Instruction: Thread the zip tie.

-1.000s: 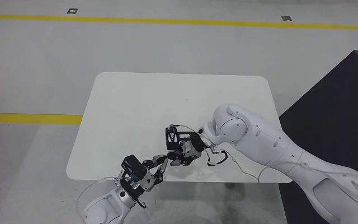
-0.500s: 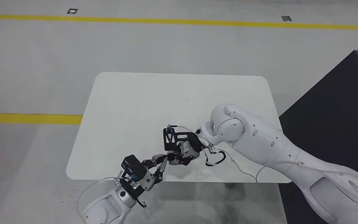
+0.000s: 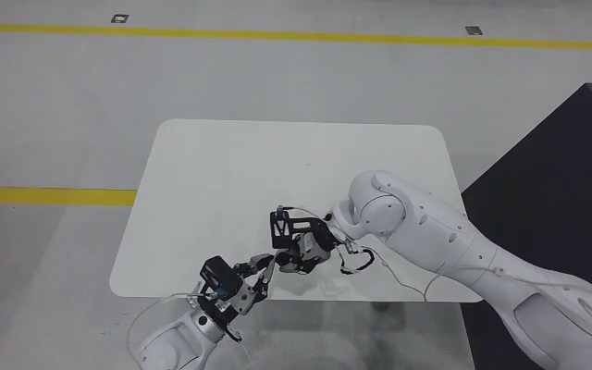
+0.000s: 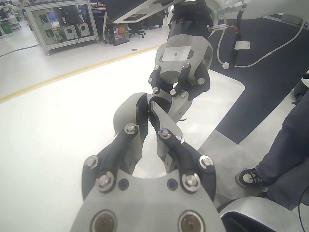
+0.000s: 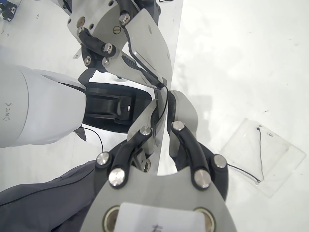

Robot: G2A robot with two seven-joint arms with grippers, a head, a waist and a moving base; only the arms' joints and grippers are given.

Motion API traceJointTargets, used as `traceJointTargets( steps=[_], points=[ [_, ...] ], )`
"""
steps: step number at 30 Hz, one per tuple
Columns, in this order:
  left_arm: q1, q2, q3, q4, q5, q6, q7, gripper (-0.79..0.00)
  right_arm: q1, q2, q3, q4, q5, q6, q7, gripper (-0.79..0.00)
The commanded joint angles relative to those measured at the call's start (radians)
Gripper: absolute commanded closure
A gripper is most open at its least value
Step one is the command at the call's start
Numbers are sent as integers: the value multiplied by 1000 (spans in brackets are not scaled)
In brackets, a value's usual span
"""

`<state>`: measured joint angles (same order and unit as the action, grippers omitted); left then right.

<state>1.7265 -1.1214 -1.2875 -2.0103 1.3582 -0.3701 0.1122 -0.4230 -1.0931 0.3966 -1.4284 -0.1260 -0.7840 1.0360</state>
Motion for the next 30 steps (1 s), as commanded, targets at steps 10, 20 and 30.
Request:
traceJointTargets(
  steps=[10, 20, 30],
  points=[
    [0, 1, -1, -1, 7, 2, 6, 0, -1, 6, 8, -4, -2, 0, 0, -89],
    [6, 1, -1, -3, 15, 5, 15, 0, -5, 14, 13, -16, 2, 1, 1, -3],
    [9, 2, -1, 3, 12, -8, 20, -126, -9, 17, 16, 2, 13, 1, 1, 0]
  ],
)
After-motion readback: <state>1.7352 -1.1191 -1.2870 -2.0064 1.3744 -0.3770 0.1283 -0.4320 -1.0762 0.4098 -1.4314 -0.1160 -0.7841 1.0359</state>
